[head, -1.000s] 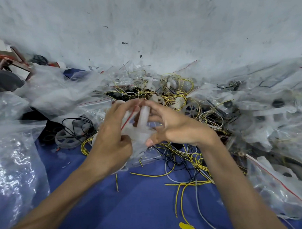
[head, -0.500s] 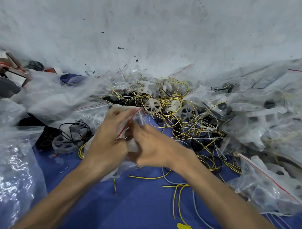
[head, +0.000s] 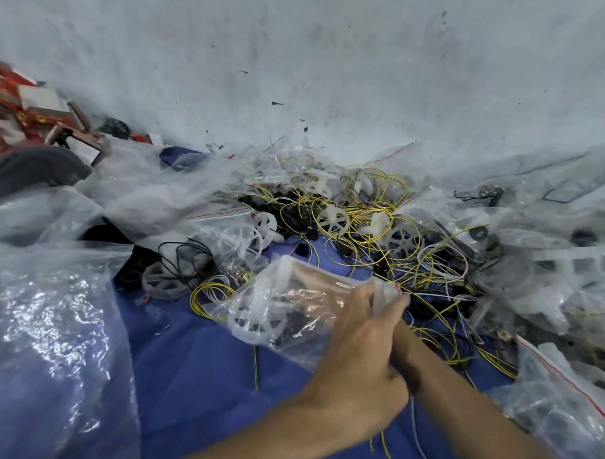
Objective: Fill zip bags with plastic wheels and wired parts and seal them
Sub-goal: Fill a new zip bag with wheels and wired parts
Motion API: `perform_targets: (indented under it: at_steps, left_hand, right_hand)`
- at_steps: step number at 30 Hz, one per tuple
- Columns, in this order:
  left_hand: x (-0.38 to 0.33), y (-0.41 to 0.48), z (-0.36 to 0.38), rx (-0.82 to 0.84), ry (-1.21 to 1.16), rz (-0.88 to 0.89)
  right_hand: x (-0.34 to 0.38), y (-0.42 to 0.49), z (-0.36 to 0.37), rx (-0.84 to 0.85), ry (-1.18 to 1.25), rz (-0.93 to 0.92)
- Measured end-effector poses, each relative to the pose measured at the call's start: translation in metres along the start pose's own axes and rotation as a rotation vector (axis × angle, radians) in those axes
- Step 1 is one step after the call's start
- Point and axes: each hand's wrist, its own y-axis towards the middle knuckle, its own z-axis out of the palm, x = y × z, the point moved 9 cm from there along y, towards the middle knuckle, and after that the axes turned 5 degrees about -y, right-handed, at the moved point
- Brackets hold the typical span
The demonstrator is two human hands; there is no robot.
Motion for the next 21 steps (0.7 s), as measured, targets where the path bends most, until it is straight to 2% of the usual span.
perform_targets:
  at_steps: [1,2,3,4,5,6,7,8,10,12,14,17,19,21]
  left_hand:
    - [-0.003,0.002,-0.001,-0.001,-0.007,-0.005]
    - [-0.006,0.005,-0.004,-0.006,-0.024,-0.009]
    - [-0.009,0.008,-0.011,-0.022,-0.054,-0.008]
    - [-0.01,0.013,-0.023,-0.051,-0.101,-0.003]
    - [-0.01,0.019,-0.039,-0.097,-0.149,-0.006]
    - [-0.008,0.025,-0.059,-0.158,-0.179,-0.011]
    - [-0.005,0.03,-0.081,-0.219,-0.188,-0.017]
    - [-0.005,0.035,-0.099,-0.262,-0.203,-0.013]
    - [-0.011,0.045,-0.122,-0.263,-0.266,0.015]
    - [-0.021,0.056,-0.134,-0.291,-0.247,0.055]
    - [-0.024,0.069,-0.146,-0.387,-0.207,0.081]
    - [0.007,0.089,-0.166,-0.503,-0.346,-0.048]
    - [0.025,0.095,-0.159,-0.411,-0.517,-0.075]
    - [0.043,0.093,-0.131,-0.164,-0.707,-0.082]
  right_hand:
    - [-0.007,-0.006,-0.004,-0.024,-0.104,0.019]
    - [0.001,-0.01,-0.007,0.008,-0.063,-0.001]
    - [0.011,-0.015,-0.03,-0.253,-0.142,-0.131]
    - [0.013,-0.018,-0.057,-0.423,-0.17,-0.17]
    - [0.012,-0.026,-0.078,-0.608,-0.162,-0.29]
    - [0.012,-0.04,-0.095,-0.682,-0.19,-0.437]
    - [0.001,-0.042,-0.105,-0.625,0.017,-0.479]
    - [-0.008,-0.05,-0.118,-0.654,0.165,-0.552]
    - [-0.024,-0.07,-0.137,-0.698,0.305,-0.608]
    - [-0.037,-0.096,-0.145,-0.854,0.359,-0.671]
    - [-0.048,-0.101,-0.144,-0.927,0.321,-0.608]
    - [-0.063,-0.088,-0.145,-0.975,0.236,-0.465]
    - [-0.071,-0.075,-0.146,-1.046,0.176,-0.379]
    - [-0.083,-0.062,-0.148,-1.112,0.261,-0.305]
